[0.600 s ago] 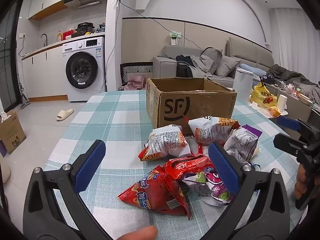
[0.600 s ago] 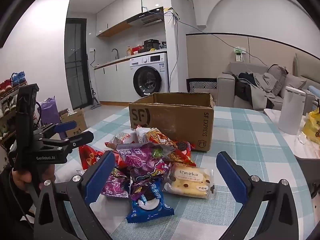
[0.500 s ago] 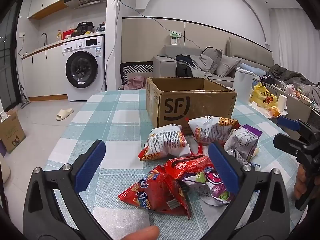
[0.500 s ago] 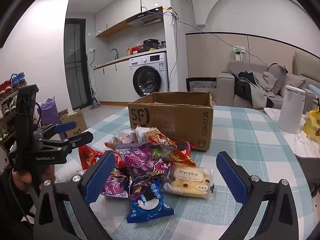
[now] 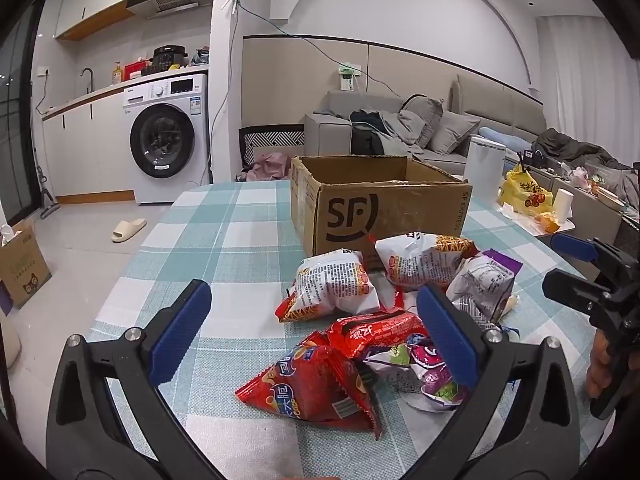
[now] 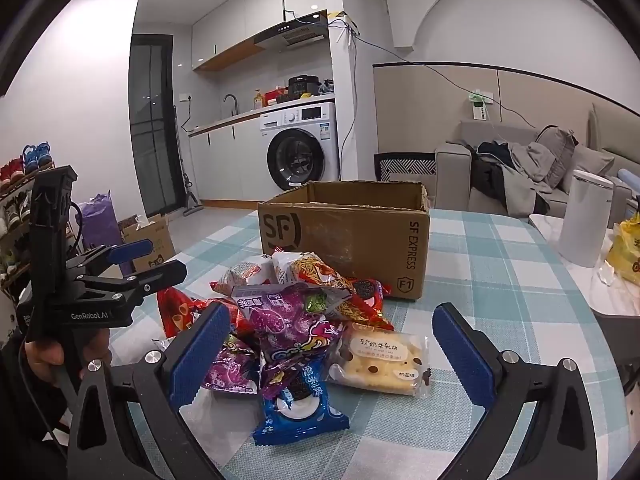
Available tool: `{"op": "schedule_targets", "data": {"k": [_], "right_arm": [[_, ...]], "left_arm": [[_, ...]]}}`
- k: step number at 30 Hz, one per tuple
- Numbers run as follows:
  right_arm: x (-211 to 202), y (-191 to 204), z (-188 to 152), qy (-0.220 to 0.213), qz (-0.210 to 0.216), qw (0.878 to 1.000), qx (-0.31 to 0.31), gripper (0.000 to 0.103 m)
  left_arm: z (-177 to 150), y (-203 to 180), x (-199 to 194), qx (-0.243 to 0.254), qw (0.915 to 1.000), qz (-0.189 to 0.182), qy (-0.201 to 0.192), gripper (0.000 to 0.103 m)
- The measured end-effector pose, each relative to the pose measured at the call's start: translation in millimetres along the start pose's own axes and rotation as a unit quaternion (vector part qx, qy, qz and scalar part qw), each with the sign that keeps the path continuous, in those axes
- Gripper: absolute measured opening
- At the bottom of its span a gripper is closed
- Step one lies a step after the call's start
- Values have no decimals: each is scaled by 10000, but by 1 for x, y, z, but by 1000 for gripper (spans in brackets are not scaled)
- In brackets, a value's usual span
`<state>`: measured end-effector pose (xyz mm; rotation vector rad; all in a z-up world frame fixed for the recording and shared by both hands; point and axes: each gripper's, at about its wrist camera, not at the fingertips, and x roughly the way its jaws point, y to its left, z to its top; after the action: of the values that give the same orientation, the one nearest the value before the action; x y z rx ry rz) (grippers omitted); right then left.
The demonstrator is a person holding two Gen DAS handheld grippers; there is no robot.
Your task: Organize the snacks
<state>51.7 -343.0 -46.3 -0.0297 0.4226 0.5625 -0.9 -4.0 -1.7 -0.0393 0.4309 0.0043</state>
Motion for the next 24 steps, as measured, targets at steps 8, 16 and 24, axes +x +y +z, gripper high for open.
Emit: {"op": "schedule_targets", "data": {"k": [8, 16, 24], "right_arm": [[0, 0, 0, -2, 8, 10000, -1, 103], [0, 0, -1, 6, 9, 10000, 0, 103], [0, -1, -2, -6, 3, 10000, 13, 103]], "left_arm": [[0, 0, 0, -8, 10000, -6, 11, 102], [0, 1, 2, -16, 10000, -20, 24, 102], [0, 1, 2, -16, 10000, -20, 31, 102]]}}
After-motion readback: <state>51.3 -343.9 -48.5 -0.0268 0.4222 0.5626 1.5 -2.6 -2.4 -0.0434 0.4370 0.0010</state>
